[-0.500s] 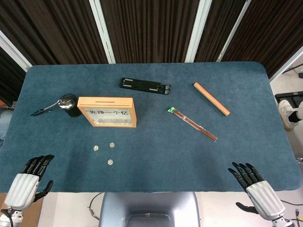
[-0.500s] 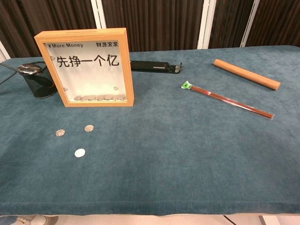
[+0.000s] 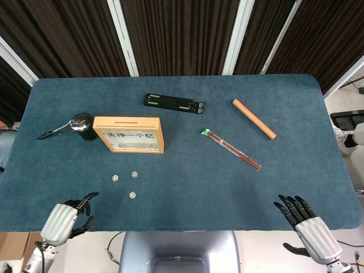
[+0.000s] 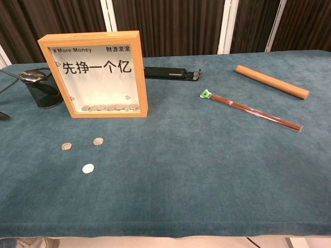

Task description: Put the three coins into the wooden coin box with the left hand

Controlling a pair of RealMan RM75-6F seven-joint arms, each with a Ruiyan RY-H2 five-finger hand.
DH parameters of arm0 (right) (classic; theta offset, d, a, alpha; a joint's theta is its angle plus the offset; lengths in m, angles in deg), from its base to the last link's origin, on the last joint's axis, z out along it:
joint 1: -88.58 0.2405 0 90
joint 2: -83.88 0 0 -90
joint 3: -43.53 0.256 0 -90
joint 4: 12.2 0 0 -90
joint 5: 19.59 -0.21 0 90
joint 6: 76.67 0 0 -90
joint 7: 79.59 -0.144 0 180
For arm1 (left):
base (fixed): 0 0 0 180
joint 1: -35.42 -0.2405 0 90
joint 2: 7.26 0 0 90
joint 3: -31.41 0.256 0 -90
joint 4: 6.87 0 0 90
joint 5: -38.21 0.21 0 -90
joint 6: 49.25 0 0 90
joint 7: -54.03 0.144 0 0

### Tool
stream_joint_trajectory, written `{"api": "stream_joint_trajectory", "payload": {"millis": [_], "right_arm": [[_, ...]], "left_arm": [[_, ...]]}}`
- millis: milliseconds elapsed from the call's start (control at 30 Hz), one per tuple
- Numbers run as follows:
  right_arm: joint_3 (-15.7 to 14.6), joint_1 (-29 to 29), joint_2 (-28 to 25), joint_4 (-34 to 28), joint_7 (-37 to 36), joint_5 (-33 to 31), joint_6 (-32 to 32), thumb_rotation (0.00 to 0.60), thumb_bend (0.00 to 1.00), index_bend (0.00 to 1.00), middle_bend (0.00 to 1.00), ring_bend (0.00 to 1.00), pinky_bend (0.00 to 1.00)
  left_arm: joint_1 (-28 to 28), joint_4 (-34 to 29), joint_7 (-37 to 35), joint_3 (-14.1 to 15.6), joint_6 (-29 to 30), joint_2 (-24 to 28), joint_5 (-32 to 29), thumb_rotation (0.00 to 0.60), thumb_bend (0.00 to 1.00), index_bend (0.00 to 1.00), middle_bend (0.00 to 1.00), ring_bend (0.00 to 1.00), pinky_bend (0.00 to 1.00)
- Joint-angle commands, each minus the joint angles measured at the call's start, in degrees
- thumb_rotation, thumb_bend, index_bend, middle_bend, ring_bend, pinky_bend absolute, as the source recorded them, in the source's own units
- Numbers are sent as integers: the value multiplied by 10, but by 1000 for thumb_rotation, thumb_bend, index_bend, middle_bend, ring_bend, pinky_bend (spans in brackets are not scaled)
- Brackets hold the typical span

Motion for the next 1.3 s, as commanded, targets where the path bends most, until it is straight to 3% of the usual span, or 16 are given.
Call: {"api": "stream_joint_trajectory", "payload": {"millis": [33, 233, 600, 867, 1300], "right_arm": [[1, 1, -1, -1, -3, -2, 0, 600, 134, 0, 0, 0, 0], [1, 3, -7, 0, -17, -2, 2, 600, 134, 0, 0, 0, 0], [-1, 3, -20, 4, -49, 3, 18, 600, 134, 0, 0, 0, 0], [-2, 3, -24, 7, -63, 7, 23, 600, 134, 0, 0, 0, 0], [-1, 4, -25, 7, -65, 4, 21, 600, 133, 0, 0, 0, 0]], "left_arm": [[39, 6, 49, -36, -73, -71, -57, 600, 392, 398, 1000, 1000, 1000], [77, 3, 233, -86, -133, -151, -154, 600, 391, 431, 1000, 1000, 1000], [147, 99, 367, -149, -164, -273, -256, 600, 385, 444, 1000, 1000, 1000], [186, 174, 410, -175, -156, -331, -296, 600, 385, 441, 1000, 1000, 1000], [211, 226, 419, -186, -157, -345, -347, 600, 385, 438, 1000, 1000, 1000]]}}
